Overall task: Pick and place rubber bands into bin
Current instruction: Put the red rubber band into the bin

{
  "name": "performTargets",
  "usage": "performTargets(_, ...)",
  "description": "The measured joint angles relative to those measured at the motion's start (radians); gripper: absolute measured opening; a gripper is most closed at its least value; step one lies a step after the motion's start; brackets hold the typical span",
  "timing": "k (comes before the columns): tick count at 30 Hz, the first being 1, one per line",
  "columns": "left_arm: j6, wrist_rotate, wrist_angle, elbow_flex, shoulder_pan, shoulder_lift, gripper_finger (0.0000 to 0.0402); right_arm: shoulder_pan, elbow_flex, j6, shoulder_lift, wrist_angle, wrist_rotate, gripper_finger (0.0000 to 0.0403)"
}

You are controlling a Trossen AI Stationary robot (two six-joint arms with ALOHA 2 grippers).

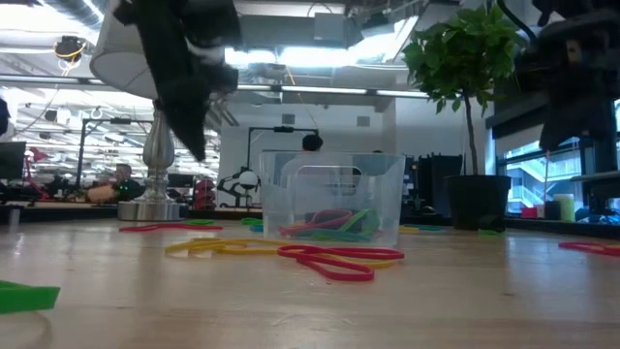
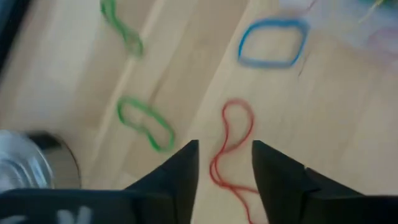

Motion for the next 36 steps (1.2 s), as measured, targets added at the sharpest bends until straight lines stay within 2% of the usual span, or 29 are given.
performTargets(5, -0.059, 0.082, -0.024, 0.000, 0.036, 0.113, 0.0181, 0.000, -0.004, -0.029, 0.004, 0.003, 0.003, 0.0014)
performTargets(13, -0.026, 0.110, -0.023, 0.000, 0.084, 0.292, 0.0179, 0.000, -0.004, -0.037, 0.004, 0.003, 0.003, 0.0016)
performTargets(18, -0.030, 0.187, -0.030, 0.007, 0.108, 0.369, 0.0149, 0.000, -0.004, -0.039, 0.004, 0.003, 0.004, 0.0016)
performTargets(22, -0.010, 0.209, -0.033, 0.008, 0.102, 0.383, 0.0080, -0.001, -0.004, -0.057, 0.004, 0.003, 0.019, 0.0016)
performTargets(24, -0.016, 0.202, -0.043, 0.014, 0.096, 0.375, 0.0032, -0.001, -0.004, -0.060, 0.004, 0.003, 0.020, 0.0016)
performTargets(26, -0.035, 0.171, -0.078, 0.040, 0.083, 0.365, 0.0011, -0.001, -0.004, -0.060, 0.004, 0.003, 0.021, 0.0016)
performTargets(30, -0.040, 0.059, -0.238, 0.161, 0.033, 0.308, 0.0002, -0.001, -0.004, -0.060, 0.004, 0.004, 0.022, 0.0016)
performTargets(33, 0.021, -0.040, -0.291, 0.266, -0.012, 0.269, 0.0003, -0.001, -0.004, -0.063, 0.004, 0.006, 0.022, 0.0016)
performTargets(36, 0.089, -0.067, -0.280, 0.391, -0.051, 0.230, 0.0003, -0.001, -0.004, -0.063, 0.004, 0.010, 0.022, 0.0016)
